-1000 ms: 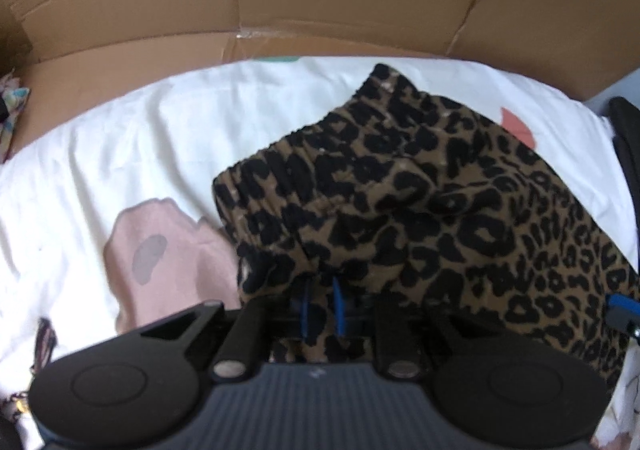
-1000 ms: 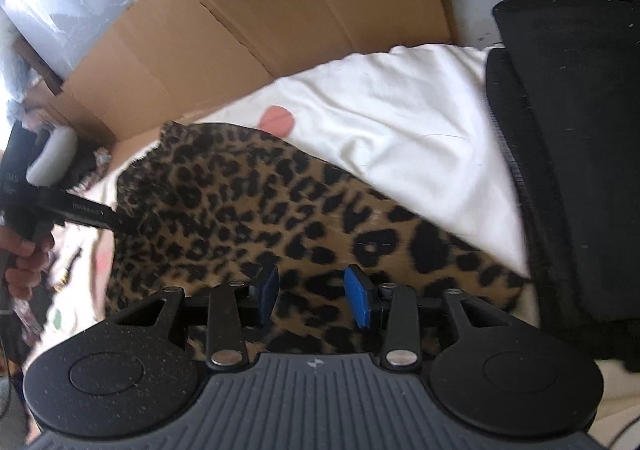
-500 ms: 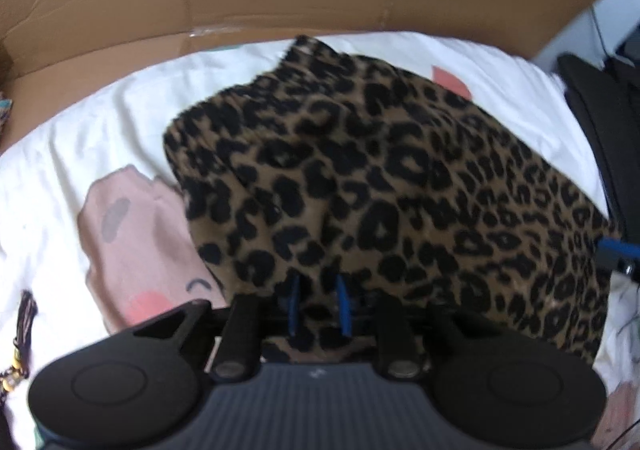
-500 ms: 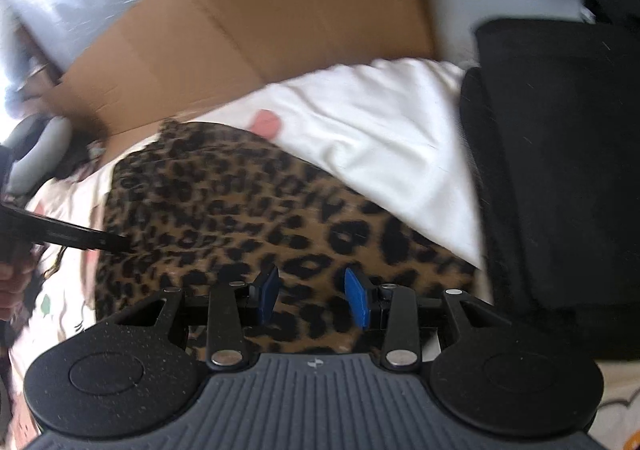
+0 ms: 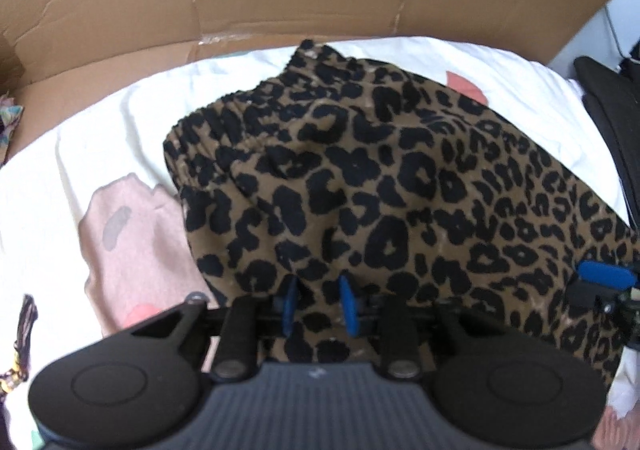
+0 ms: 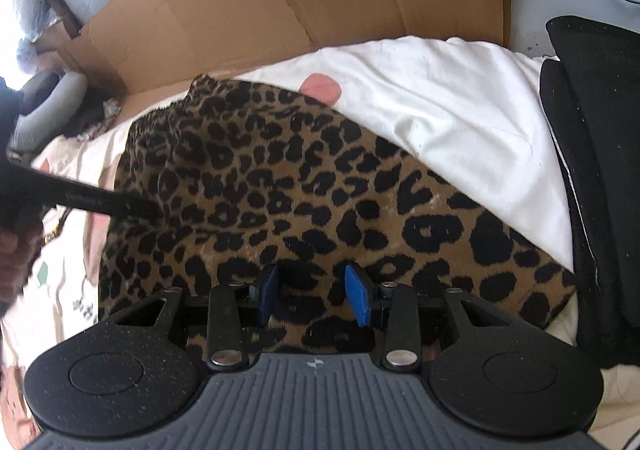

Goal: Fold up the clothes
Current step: 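Lift the leopard-print skirt by its waistband with the left gripper, letting it hang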

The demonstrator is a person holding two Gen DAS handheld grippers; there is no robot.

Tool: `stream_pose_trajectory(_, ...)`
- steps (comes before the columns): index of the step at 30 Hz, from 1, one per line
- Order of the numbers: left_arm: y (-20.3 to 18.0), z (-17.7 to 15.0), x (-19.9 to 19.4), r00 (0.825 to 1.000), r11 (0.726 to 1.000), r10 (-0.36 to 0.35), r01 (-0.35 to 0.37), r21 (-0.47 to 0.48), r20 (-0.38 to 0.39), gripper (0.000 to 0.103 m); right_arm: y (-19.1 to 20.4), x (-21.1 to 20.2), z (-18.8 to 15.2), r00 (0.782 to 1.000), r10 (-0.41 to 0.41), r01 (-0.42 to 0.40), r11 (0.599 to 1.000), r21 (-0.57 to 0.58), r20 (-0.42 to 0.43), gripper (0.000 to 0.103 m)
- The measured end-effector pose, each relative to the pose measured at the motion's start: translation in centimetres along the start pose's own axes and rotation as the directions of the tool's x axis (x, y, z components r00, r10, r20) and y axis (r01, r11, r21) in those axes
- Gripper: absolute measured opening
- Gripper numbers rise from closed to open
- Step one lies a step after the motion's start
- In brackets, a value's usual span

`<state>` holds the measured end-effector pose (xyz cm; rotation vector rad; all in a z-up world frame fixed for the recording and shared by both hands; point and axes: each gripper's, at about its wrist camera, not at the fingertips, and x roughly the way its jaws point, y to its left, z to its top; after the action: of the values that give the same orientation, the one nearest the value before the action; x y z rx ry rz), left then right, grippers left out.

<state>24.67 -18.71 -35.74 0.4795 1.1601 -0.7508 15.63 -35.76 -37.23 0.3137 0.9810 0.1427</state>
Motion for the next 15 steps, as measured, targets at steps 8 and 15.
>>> stream_pose_trajectory(8, -0.6, -0.4, -3.3, 0.999, 0.999, 0.009, -0.008, 0.044, -0.036, 0.025, 1.1, -1.0, -1.1, 0.998, 0.022, -0.022, 1.000, 0.007, -0.060, 0.044)
stream_pose_trajectory(15, -2.4, -0.4, -4.9, 1.000, 1.000, -0.006, 0.006, -0.019, -0.010, 0.024, 1.2, -2.2, -1.1, 0.998, 0.036, -0.036, 0.999, -0.004, -0.044, 0.044)
